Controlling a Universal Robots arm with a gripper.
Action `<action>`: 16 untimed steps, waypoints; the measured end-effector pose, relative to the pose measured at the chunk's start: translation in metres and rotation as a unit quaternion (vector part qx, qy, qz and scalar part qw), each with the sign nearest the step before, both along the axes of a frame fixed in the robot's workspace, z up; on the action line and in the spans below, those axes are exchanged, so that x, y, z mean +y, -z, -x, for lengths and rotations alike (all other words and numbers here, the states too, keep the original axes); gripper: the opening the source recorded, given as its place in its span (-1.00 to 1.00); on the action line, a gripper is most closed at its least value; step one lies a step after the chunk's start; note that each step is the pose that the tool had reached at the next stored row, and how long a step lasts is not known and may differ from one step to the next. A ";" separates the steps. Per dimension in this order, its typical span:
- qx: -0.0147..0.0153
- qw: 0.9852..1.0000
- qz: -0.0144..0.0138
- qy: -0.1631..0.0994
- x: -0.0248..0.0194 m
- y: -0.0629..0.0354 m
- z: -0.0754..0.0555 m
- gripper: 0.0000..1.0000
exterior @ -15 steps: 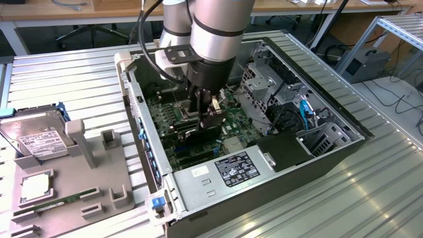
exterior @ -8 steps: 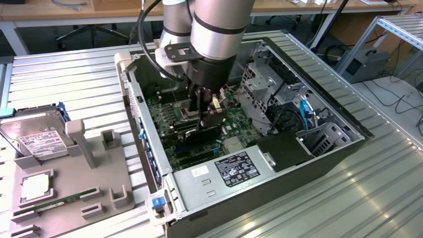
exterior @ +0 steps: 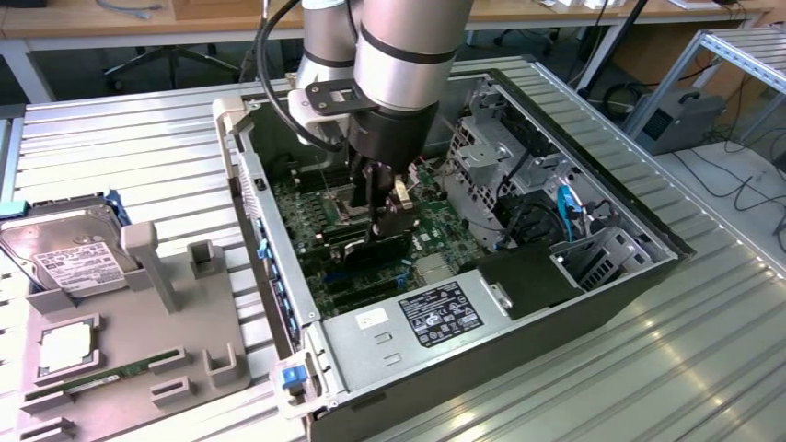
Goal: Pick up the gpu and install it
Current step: 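Press down on the gpu until it lock into place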
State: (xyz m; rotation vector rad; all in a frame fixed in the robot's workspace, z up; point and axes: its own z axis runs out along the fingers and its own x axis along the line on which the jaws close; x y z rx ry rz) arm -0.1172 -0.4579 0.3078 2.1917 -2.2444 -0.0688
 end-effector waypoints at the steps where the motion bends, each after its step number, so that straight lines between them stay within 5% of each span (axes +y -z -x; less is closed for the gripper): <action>1: 0.000 1.000 0.000 0.000 0.0000 0.0000 0.000 0.14; 7: 0.000 1.000 0.000 0.000 0.0000 0.0000 0.000 -0.61; 10: 0.000 1.000 0.000 0.000 0.0000 0.0000 0.000 -0.79; 16: 0.000 1.000 0.000 0.000 0.0000 0.0061 0.000 -0.79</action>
